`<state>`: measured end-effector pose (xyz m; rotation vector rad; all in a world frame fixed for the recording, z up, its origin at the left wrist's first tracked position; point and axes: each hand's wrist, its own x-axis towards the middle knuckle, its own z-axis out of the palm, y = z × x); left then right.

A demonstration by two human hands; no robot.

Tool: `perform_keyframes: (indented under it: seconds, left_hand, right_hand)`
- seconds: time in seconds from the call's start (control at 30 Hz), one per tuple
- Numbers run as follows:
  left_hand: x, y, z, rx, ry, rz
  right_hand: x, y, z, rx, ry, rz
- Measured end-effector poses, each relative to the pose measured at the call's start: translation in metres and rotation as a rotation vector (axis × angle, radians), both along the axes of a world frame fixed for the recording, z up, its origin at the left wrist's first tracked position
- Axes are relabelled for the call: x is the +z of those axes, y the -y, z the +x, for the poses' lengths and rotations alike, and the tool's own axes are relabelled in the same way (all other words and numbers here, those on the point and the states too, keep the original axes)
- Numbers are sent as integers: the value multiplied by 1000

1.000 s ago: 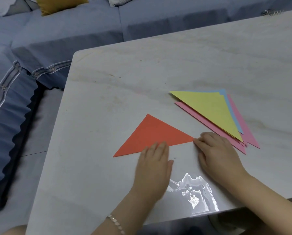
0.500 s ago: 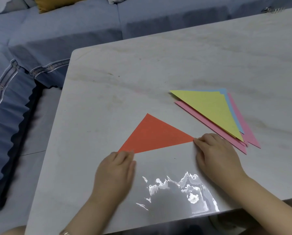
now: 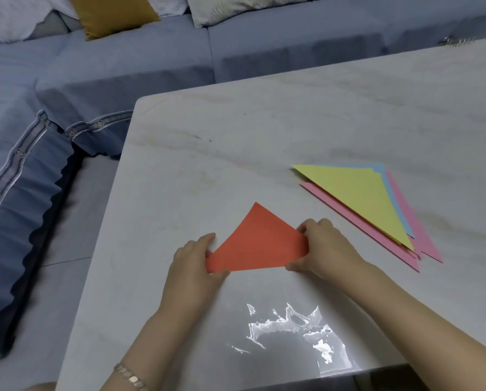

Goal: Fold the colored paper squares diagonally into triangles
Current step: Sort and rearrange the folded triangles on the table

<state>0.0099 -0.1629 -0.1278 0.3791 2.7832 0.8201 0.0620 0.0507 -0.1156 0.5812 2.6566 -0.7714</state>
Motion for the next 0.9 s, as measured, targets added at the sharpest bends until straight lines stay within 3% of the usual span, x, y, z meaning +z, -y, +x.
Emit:
perform_keyframes:
  seconds: [0.13,0.23,0.4,0.5,0.67,0.77,0.9]
  left_hand:
    - [-1,-13,1,-47,-33,77]
    - [4,-38,-4,-100,-115,179]
    - [23,-112,-30,-426,-206,161]
    - [28,-160,-55,-630,-153,-16]
    - [26,-216,-87,-823,-54,-311]
    - [22,-230,-96,-853,-17,-426]
    - [16,-232,-105,-816,11,-440]
  right_hand:
    - [-5,-12,20,-13,-255,-195]
    - [-1,-33,33,-140,-451,-307]
    - [13,-90,45,-534,-715,-222]
    - [10,-112,48,-637,-635,-156]
    - [-6,-121,55,-572,-306,22]
    - [-3,-123,51,-489,-97,67]
    - [-4,-117,41,-357,-78,153]
